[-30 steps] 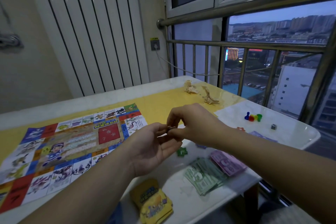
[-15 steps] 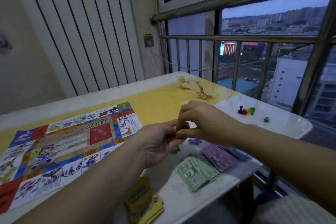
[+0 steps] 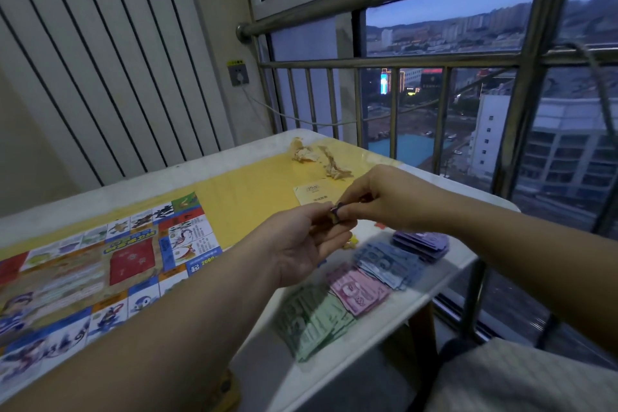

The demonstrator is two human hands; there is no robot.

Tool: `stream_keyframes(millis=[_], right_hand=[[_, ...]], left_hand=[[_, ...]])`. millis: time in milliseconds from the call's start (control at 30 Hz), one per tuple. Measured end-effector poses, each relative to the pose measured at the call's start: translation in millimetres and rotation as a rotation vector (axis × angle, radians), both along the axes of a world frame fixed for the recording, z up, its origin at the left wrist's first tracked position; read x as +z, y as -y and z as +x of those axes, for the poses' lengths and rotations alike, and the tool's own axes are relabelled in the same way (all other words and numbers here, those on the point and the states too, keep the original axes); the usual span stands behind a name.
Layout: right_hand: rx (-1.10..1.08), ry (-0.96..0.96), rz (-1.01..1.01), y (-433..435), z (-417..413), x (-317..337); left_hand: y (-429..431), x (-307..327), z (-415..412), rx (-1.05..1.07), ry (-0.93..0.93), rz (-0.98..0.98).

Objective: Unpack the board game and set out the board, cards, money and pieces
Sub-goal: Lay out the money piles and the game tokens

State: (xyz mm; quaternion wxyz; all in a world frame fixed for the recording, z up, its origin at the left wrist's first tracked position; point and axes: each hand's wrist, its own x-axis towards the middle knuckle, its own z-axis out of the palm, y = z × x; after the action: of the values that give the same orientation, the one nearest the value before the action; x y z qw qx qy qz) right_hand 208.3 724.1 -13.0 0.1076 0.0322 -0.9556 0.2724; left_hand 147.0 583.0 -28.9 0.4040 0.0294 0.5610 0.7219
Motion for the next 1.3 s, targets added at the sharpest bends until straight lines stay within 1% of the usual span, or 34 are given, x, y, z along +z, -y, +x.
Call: stream_keyframes(millis=[133,233,300,400,533,700,800,967,1200,1267,1300], right_hand=[[-0.050,0.041,-0.095,-10.7,2.4,-1.9],[-0.067,0.071,-0.208,-16.3,3.0,-8.3],[-0.078,0.094,-0.285,-17.6,2.4,-12.4],[-0.091,0.115,-0.336,-17.8,0.8,-15.7],[-0.113,0.139,-0.322,-12.4,-4.8,-16.9],[-0.098,0.163,-0.269,-0.7,-12.1,-14.1],[-0.085,0.174,-0.282,4.7,-14.3,-12.3],[-0.103,0.132,-0.336,10.0,-20.0,-12.3],[-0.112,0.226,-0.356,15.8,-27.1,-14.0],[-0.096,0.236,-0.293,19.6,-27.3,-14.0],[-0.082,0.228,-0.226,22.1,-27.3,-13.9]], left_hand=[[-6.8,-1.5,-1.9,0.013,0.001,-0.020],[-10.1,-3.7,-1.9,0.017,-0.011,-0.028],[-11.5,-4.7,0.1,-0.010,-0.037,-0.024],[-12.5,-6.1,0.9,-0.043,-0.097,-0.037],[-8.3,-8.2,-0.9,-0.071,-0.135,-0.061],[0.0,-12.3,-7.1,-0.063,-0.162,-0.015],[6.4,-13.1,-10.6,-0.044,-0.177,-0.013],[13.1,-14.4,-15.6,0.019,-0.208,-0.024],[16.2,-15.2,-15.0,0.036,-0.172,-0.015],[16.6,-15.2,-14.7,0.044,-0.166,-0.016],[16.5,-15.1,-14.4,0.046,-0.165,-0.016]])
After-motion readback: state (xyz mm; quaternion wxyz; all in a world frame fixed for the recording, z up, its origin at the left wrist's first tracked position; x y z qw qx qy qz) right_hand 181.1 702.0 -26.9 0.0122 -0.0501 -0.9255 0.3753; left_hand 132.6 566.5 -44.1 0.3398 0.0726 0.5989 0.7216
